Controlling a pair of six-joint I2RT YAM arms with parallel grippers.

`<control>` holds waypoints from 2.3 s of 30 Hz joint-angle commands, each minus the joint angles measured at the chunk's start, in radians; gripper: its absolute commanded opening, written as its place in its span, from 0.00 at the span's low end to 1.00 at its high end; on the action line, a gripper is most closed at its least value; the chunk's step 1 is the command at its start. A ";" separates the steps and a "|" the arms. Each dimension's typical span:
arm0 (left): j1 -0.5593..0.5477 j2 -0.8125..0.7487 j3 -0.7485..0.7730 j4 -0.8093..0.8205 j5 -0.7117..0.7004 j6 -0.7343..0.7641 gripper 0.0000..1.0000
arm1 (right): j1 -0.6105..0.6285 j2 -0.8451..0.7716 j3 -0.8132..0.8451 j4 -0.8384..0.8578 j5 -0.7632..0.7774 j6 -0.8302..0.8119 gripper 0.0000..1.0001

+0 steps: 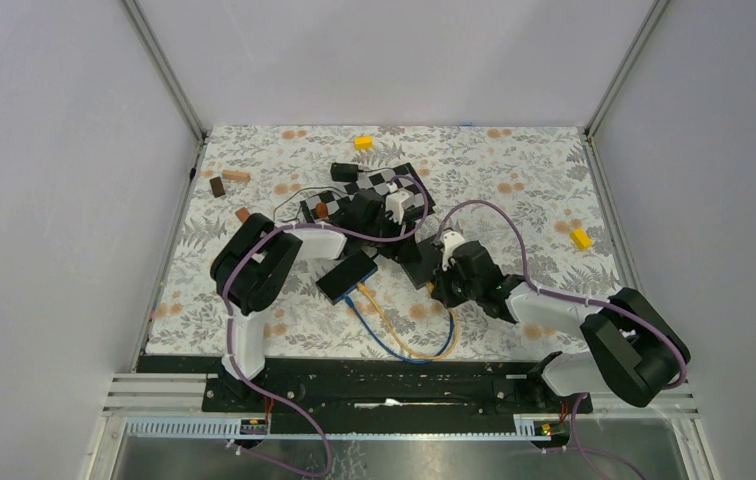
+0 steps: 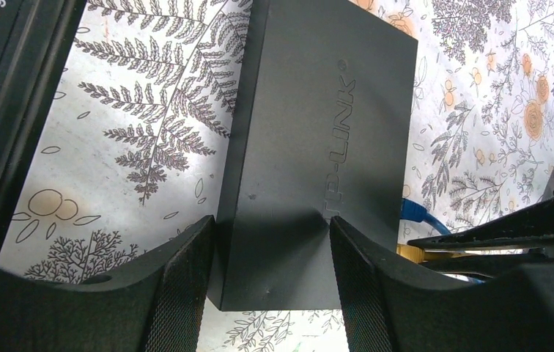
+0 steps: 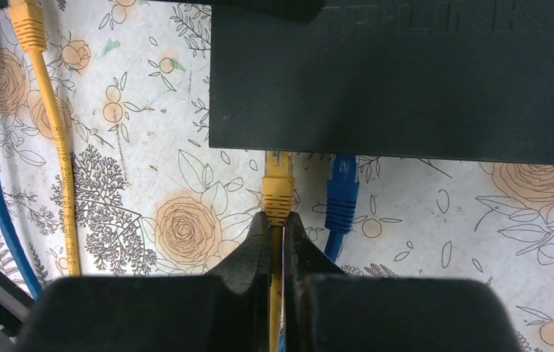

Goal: Insert the plug into the switch port
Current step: Insert the connector into the switch port, then reset both arms

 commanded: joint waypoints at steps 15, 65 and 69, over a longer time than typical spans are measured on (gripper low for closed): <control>-0.072 0.066 -0.073 -0.185 0.078 -0.036 0.61 | -0.002 0.088 0.157 0.198 0.085 -0.052 0.00; 0.077 -0.695 -0.100 -0.338 -0.486 -0.131 0.99 | -0.003 -0.266 0.275 -0.262 0.169 0.160 1.00; 0.099 -0.787 -0.173 -0.406 -0.651 -0.148 0.99 | -0.004 -0.062 0.536 -0.643 0.218 0.204 1.00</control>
